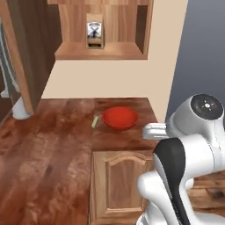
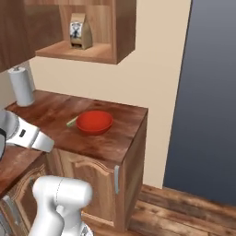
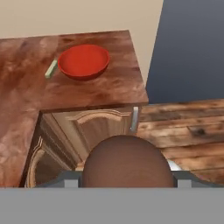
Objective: Pick the egg and butter from the fridge and place them by the bowl for mixing.
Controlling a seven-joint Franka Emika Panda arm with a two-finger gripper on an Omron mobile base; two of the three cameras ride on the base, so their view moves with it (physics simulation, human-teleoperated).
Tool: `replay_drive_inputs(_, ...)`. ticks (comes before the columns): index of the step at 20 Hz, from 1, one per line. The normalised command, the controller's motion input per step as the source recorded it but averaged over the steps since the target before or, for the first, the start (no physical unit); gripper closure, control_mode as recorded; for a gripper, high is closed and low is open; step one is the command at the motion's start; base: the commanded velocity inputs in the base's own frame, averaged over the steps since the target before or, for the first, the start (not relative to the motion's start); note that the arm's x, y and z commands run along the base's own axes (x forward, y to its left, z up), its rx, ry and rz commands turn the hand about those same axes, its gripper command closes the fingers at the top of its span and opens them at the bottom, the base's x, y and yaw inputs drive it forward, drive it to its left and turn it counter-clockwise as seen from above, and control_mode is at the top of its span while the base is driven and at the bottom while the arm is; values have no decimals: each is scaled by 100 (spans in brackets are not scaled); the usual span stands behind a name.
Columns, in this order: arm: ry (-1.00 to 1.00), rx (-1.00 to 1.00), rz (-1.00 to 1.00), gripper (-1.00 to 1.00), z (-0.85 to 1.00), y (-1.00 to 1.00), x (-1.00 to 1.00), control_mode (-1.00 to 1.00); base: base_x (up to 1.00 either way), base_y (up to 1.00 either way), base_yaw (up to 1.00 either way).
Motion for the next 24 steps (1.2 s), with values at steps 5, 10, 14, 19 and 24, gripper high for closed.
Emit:
replay_drive_inputs(5, 0, 0, 0, 100, 0, 0, 0, 100, 100, 5, -13)
replay_drive_inputs(10, 0, 0, 0, 100, 0, 0, 0, 100, 100, 61, 2)
replay_drive_inputs(14, 0, 0, 0, 100, 0, 0, 0, 100, 75, 99, 23)
replay_drive_inputs(19, 12, 0, 32, 100, 0, 56, 13, -100, 10, 40, 18)
replay_drive_inputs(24, 18, 0, 44, 100, 0, 92, 58, -100, 0, 0, 0)
